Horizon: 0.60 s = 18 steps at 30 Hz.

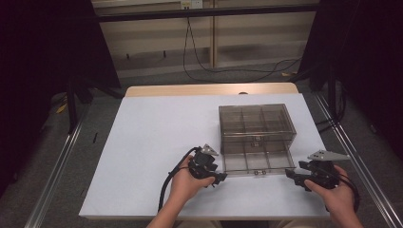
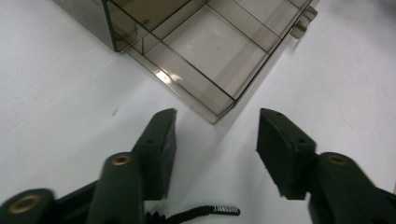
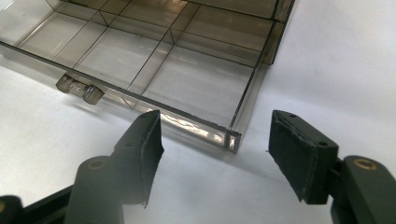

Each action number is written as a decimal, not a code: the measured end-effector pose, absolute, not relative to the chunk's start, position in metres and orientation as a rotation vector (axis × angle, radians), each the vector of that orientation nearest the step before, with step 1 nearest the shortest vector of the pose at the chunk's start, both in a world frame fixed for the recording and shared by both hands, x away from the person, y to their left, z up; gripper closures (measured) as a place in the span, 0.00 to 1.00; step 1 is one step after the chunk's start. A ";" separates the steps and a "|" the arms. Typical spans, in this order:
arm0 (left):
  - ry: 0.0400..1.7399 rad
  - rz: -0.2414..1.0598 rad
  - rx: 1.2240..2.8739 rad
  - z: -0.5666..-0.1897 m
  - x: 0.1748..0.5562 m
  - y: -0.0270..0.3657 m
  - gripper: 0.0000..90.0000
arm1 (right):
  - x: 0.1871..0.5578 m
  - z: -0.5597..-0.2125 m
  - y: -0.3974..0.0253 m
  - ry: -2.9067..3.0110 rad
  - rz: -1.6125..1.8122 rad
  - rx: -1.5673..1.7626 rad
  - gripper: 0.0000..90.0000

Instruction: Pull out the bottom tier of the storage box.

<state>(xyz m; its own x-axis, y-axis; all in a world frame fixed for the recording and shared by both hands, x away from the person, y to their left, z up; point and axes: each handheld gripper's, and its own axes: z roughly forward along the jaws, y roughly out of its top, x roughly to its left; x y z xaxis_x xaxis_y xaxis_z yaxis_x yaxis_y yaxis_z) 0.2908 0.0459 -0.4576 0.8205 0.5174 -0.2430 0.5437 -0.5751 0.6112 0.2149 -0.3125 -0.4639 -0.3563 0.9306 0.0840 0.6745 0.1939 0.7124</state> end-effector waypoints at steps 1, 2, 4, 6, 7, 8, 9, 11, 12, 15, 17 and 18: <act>0.744 -0.036 2.326 -0.457 0.292 0.048 0.48 | 0.215 -0.464 -0.312 2.105 0.964 1.509 0.36; 0.763 -0.029 2.315 -0.456 0.291 0.049 0.46 | 0.214 -0.464 -0.312 2.105 0.964 1.514 0.36; 0.768 -0.029 2.303 -0.455 0.292 0.052 0.41 | 0.214 -0.464 -0.313 2.103 0.964 1.511 0.34; 0.766 -0.016 2.310 -0.455 0.293 0.056 0.39 | 0.214 -0.464 -0.313 2.105 0.968 1.510 0.34; 0.761 -0.006 2.319 -0.454 0.293 0.059 0.37 | 0.213 -0.464 -0.313 2.106 0.967 1.507 0.33; 0.744 0.000 2.337 -0.454 0.295 0.061 0.36 | 0.213 -0.463 -0.313 2.104 0.967 1.514 0.31; 0.751 0.006 2.332 -0.454 0.295 0.063 0.36 | 0.213 -0.463 -0.313 2.104 0.966 1.512 0.31; 0.746 0.012 2.335 -0.454 0.295 0.066 0.34 | 0.213 -0.463 -0.313 2.102 0.967 1.512 0.30; 0.748 0.017 2.338 -0.454 0.295 0.067 0.34 | 0.212 -0.463 -0.313 2.103 0.968 1.513 0.30; 0.738 0.017 2.347 -0.453 0.295 0.070 0.33 | 0.212 -0.463 -0.313 2.104 0.967 1.513 0.29; 0.755 0.026 2.337 -0.454 0.295 0.071 0.33 | 0.212 -0.463 -0.312 2.101 0.966 1.518 0.29; 0.776 0.022 2.324 -0.455 0.294 0.072 0.33 | 0.212 -0.463 -0.312 2.102 0.967 1.514 0.29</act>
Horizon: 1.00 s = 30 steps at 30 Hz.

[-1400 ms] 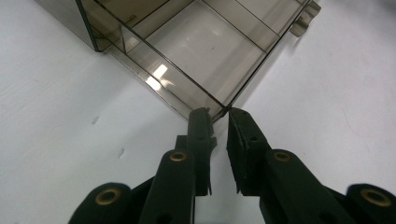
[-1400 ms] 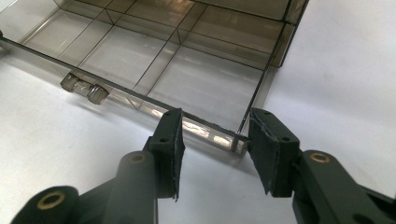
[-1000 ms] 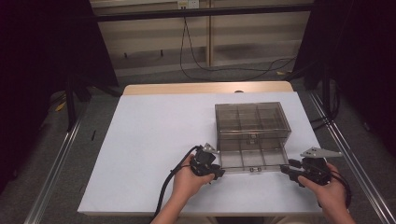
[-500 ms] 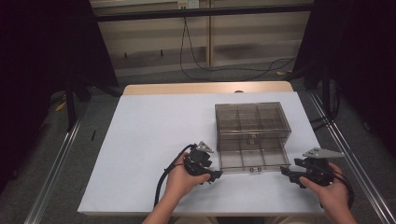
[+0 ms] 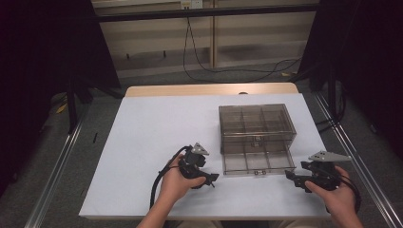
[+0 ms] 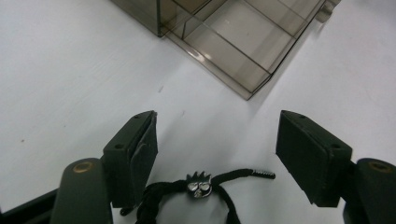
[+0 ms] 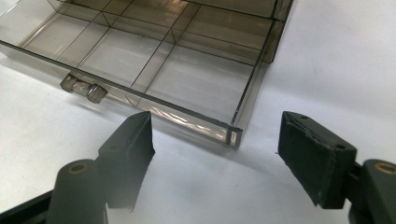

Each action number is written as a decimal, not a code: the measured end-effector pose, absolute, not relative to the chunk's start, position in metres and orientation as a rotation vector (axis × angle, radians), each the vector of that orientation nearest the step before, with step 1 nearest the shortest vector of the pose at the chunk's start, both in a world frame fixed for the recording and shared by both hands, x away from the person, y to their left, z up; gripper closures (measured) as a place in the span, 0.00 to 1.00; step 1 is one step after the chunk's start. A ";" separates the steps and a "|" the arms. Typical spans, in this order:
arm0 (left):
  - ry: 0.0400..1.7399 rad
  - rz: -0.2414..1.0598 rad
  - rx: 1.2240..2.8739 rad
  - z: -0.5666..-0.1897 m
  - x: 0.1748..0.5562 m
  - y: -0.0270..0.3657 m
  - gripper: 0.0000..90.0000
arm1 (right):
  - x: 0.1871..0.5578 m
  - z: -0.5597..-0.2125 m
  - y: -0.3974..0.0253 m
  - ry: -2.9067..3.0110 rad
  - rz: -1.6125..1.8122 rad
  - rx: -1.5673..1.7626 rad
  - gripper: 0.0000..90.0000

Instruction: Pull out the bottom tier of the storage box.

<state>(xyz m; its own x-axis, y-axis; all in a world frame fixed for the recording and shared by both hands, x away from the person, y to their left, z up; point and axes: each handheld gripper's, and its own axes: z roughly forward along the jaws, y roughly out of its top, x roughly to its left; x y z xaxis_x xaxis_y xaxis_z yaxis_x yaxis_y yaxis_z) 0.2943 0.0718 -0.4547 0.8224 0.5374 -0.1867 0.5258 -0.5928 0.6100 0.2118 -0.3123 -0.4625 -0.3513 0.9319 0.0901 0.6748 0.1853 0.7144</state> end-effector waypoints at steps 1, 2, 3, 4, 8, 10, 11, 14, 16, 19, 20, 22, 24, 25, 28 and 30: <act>0.758 0.025 2.344 -0.454 0.295 0.074 0.32 | 0.212 -0.463 -0.312 2.104 0.972 1.509 0.29; 0.765 0.028 2.337 -0.455 0.295 0.076 0.32 | 0.212 -0.462 -0.312 2.104 0.973 1.513 0.29; 0.787 0.025 2.324 -0.456 0.294 0.076 0.31 | 0.211 -0.462 -0.312 2.105 0.974 1.510 0.29; 0.774 0.026 2.342 -0.456 0.295 0.079 0.31 | 0.211 -0.462 -0.312 2.104 0.970 1.508 0.28; 0.775 0.034 2.347 -0.456 0.294 0.084 0.31 | 0.211 -0.463 -0.312 2.106 0.975 1.508 0.28; 0.797 0.035 2.326 -0.457 0.293 0.086 0.31 | 0.211 -0.462 -0.312 2.107 0.976 1.507 0.28; 0.767 0.039 2.366 -0.456 0.293 0.089 0.31 | 0.211 -0.462 -0.312 2.107 0.975 1.508 0.27; 0.782 0.034 2.354 -0.458 0.292 0.093 0.31 | 0.211 -0.462 -0.312 2.106 0.977 1.506 0.27; 0.774 0.038 2.375 -0.459 0.292 0.096 0.32 | 0.211 -0.462 -0.312 2.107 0.977 1.508 0.27; 0.776 0.029 2.373 -0.460 0.291 0.097 0.35 | 0.211 -0.462 -0.311 2.107 0.976 1.510 0.27; 0.806 0.029 2.343 -0.461 0.288 0.095 0.36 | 0.210 -0.462 -0.311 2.106 0.975 1.514 0.27; 0.777 0.029 2.390 -0.461 0.289 0.096 0.39 | 0.210 -0.461 -0.311 2.105 0.982 1.508 0.27; 0.788 0.030 2.386 -0.463 0.289 0.096 0.43 | 0.210 -0.461 -0.311 2.104 0.980 1.508 0.27; 0.790 0.028 2.386 -0.463 0.289 0.096 0.45 | 0.210 -0.462 -0.311 2.106 0.979 1.507 0.27; 0.791 0.022 2.395 -0.463 0.289 0.097 0.48 | 0.210 -0.462 -0.312 2.108 0.977 1.505 0.27; 0.798 0.020 2.391 -0.463 0.289 0.098 0.51 | 0.210 -0.463 -0.312 2.111 0.977 1.506 0.27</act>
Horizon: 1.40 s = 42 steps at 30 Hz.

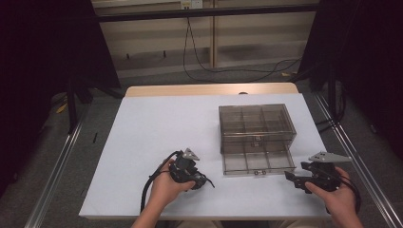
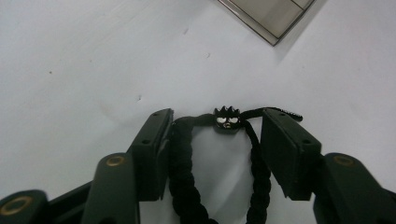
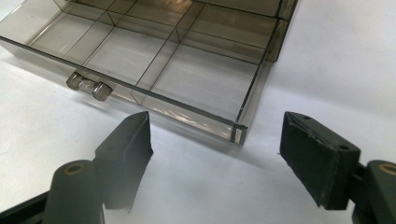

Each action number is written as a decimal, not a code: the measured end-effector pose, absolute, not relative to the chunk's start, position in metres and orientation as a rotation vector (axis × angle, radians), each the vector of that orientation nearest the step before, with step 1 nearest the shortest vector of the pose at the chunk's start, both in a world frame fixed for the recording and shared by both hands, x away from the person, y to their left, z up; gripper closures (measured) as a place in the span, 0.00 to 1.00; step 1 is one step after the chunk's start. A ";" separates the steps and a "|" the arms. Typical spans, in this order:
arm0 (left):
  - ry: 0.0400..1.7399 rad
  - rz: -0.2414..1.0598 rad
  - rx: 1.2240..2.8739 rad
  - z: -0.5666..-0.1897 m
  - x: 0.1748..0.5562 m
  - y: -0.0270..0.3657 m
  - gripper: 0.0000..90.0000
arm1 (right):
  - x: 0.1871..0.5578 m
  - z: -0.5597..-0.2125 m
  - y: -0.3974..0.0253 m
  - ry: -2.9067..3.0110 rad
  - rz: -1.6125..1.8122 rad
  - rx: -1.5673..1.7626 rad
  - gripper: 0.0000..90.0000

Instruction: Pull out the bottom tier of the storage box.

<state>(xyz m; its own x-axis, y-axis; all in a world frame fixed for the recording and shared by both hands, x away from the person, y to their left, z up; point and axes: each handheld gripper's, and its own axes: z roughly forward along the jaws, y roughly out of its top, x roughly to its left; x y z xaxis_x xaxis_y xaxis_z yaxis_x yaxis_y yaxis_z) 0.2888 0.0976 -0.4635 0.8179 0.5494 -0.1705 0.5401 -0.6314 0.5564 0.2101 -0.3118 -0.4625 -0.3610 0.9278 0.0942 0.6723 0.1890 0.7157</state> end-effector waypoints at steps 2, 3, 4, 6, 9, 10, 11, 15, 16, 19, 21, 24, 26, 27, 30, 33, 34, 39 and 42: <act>0.802 0.023 2.393 -0.463 0.289 0.098 0.54 | 0.210 -0.463 -0.312 2.112 0.976 1.507 0.27; 0.795 0.024 2.403 -0.463 0.289 0.099 0.56 | 0.210 -0.463 -0.312 2.112 0.975 1.511 0.27; 0.794 0.031 2.399 -0.463 0.289 0.099 0.58 | 0.210 -0.463 -0.312 2.112 0.974 1.510 0.27; 0.797 0.031 2.401 -0.463 0.289 0.099 0.62 | 0.210 -0.463 -0.312 2.113 0.975 1.509 0.27; 0.797 0.016 2.417 -0.462 0.289 0.099 0.70 | 0.210 -0.463 -0.312 2.113 0.966 1.512 0.25; 0.792 0.000 2.423 -0.461 0.289 0.098 0.74 | 0.210 -0.464 -0.312 2.114 0.967 1.507 0.25; 0.795 -0.013 2.419 -0.461 0.288 0.098 0.78 | 0.210 -0.464 -0.312 2.115 0.968 1.507 0.25; 0.791 -0.051 2.426 -0.461 0.289 0.095 0.90 | 0.209 -0.463 -0.311 2.115 0.974 1.509 0.24; 0.789 -0.052 2.441 -0.460 0.290 0.095 0.91 | 0.209 -0.463 -0.312 2.118 0.972 1.509 0.24; 0.811 -0.058 2.443 -0.459 0.290 0.093 0.92 | 0.209 -0.463 -0.312 2.121 0.974 1.506 0.23; 0.828 -0.055 2.438 -0.459 0.290 0.091 0.92 | 0.209 -0.463 -0.313 2.122 0.971 1.508 0.23; 0.835 -0.060 2.431 -0.458 0.291 0.090 0.92 | 0.209 -0.463 -0.312 2.120 0.981 1.504 0.22; 0.825 -0.063 2.437 -0.456 0.292 0.089 0.92 | 0.209 -0.463 -0.312 2.122 0.978 1.507 0.21; 0.827 -0.059 2.435 -0.456 0.292 0.089 0.92 | 0.209 -0.463 -0.312 2.122 0.978 1.507 0.21; 0.826 -0.068 2.431 -0.455 0.293 0.087 0.92 | 0.210 -0.463 -0.312 2.119 0.977 1.509 0.20; 0.829 -0.074 2.423 -0.454 0.295 0.087 0.92 | 0.210 -0.463 -0.313 2.118 0.974 1.514 0.19; 0.832 -0.074 2.429 -0.454 0.296 0.087 0.92 | 0.210 -0.464 -0.313 2.120 0.976 1.510 0.19; 0.852 -0.056 2.410 -0.455 0.302 0.089 0.92 | 0.210 -0.464 -0.312 2.125 0.975 1.509 0.19; 0.852 -0.053 2.433 -0.456 0.303 0.089 0.92 | 0.210 -0.464 -0.312 2.126 0.975 1.510 0.19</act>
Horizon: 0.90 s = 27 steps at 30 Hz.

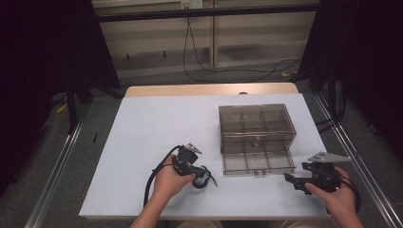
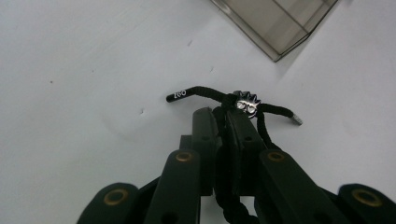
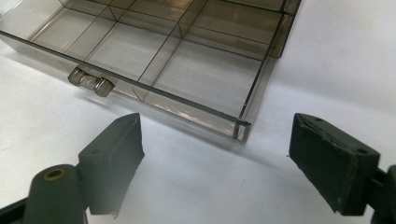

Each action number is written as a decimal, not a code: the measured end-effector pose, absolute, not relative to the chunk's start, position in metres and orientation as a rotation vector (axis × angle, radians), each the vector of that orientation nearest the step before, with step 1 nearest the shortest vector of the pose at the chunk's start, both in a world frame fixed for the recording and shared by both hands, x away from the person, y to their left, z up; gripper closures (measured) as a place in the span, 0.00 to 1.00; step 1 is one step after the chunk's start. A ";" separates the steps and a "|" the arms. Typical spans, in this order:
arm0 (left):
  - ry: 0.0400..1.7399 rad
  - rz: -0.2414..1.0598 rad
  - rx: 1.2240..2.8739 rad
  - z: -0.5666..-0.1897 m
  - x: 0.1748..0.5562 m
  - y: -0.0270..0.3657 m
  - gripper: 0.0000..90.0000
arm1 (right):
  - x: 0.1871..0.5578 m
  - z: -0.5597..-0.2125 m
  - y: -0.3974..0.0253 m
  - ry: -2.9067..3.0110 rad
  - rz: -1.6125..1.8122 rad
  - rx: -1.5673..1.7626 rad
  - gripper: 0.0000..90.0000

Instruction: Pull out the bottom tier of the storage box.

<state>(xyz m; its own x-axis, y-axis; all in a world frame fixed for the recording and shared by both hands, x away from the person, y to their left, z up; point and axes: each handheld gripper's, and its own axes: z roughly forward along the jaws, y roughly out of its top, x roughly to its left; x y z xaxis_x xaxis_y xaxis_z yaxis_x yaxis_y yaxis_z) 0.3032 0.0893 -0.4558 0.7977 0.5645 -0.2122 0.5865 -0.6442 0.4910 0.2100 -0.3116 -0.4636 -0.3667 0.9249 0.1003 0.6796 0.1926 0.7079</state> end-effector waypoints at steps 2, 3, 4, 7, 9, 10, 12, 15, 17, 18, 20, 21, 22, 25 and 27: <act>0.861 -0.050 2.424 -0.457 0.302 0.089 0.89 | 0.210 -0.464 -0.312 2.127 0.977 1.507 0.19; 0.861 -0.044 2.420 -0.457 0.301 0.088 0.88 | 0.210 -0.464 -0.312 2.127 0.976 1.506 0.19; 0.855 -0.039 2.422 -0.457 0.301 0.088 0.87 | 0.210 -0.464 -0.312 2.126 0.978 1.509 0.19; 0.849 -0.047 2.431 -0.457 0.300 0.089 0.86 | 0.210 -0.463 -0.312 2.126 0.978 1.514 0.19; 0.853 -0.050 2.433 -0.458 0.299 0.090 0.85 | 0.210 -0.463 -0.312 2.124 0.980 1.510 0.19; 0.851 -0.050 2.439 -0.458 0.298 0.091 0.83 | 0.210 -0.463 -0.312 2.125 0.980 1.513 0.19; 0.854 -0.044 2.434 -0.457 0.297 0.092 0.80 | 0.210 -0.463 -0.312 2.126 0.983 1.503 0.19; 0.850 -0.031 2.446 -0.457 0.296 0.093 0.79 | 0.210 -0.463 -0.312 2.125 0.985 1.503 0.19; 0.843 -0.027 2.458 -0.458 0.296 0.094 0.79 | 0.210 -0.462 -0.312 2.124 0.983 1.508 0.19; 0.835 -0.019 2.465 -0.458 0.296 0.094 0.80 | 0.210 -0.462 -0.312 2.124 0.984 1.506 0.19; 0.845 -0.027 2.470 -0.458 0.297 0.094 0.89 | 0.210 -0.462 -0.312 2.123 0.986 1.504 0.19; 0.853 -0.029 2.470 -0.458 0.298 0.094 0.91 | 0.210 -0.462 -0.312 2.123 0.984 1.503 0.19; 0.865 -0.034 2.467 -0.458 0.298 0.094 0.91 | 0.210 -0.462 -0.312 2.124 0.983 1.503 0.19; 0.869 -0.008 2.459 -0.458 0.300 0.091 0.93 | 0.210 -0.462 -0.312 2.122 0.985 1.510 0.19; 0.863 0.013 2.456 -0.457 0.302 0.089 0.93 | 0.210 -0.462 -0.312 2.123 0.985 1.510 0.19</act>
<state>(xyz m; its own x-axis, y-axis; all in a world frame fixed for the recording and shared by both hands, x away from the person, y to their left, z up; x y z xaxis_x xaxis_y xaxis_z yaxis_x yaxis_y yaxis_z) 0.3021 0.0893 -0.4572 0.7957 0.5837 -0.1617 0.5788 -0.6541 0.4870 0.2096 -0.3123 -0.4623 -0.3675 0.9240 0.1059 0.6772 0.1878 0.7114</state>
